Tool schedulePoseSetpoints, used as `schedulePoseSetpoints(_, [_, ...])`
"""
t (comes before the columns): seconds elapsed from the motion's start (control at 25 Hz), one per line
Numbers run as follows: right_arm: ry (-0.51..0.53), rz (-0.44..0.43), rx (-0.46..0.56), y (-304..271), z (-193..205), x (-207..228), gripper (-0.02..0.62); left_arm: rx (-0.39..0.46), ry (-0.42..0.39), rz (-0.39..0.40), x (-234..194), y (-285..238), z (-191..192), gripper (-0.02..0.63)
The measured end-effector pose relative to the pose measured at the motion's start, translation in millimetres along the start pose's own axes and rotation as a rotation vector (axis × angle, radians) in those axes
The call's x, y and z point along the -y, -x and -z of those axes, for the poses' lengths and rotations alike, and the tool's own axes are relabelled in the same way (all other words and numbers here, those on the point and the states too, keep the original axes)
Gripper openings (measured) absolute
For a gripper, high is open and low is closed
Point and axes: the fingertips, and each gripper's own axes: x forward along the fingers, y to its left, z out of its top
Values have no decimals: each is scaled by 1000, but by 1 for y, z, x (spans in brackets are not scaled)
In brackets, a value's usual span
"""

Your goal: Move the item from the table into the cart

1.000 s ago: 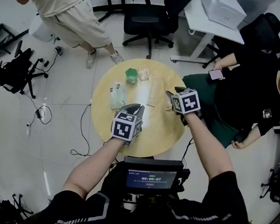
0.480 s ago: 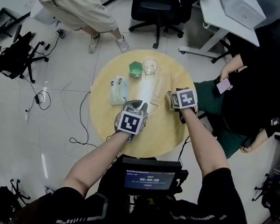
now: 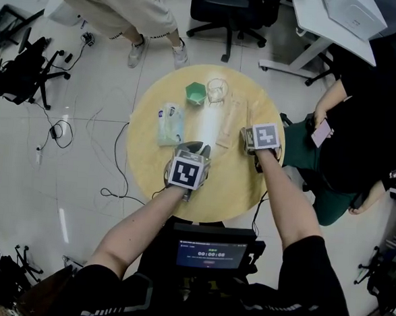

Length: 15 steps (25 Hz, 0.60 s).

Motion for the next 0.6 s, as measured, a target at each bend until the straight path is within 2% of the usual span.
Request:
schedulePoseSetpoints(0.08, [23,-31,35,0,-11,-12,181,7,0,7,2,-1,-1,81])
schedulePoseSetpoints(0.12, [35,-46,44,0,-15,-17,108,5,1,8,3,-1,0,81])
schedulePoseSetpoints(0.16, [41,-52,43,0,-16,-20,107,2,5,8,3,-2,2,81])
schedulePoseSetpoints(0.32, [30,-11,9,-4,-5,-10,54,6,15,9,2,-1,6,81])
schedulePoseSetpoints(0.6, [-30,18,87,21,-6,-2,26,90,-8,26,8,23,-10,81])
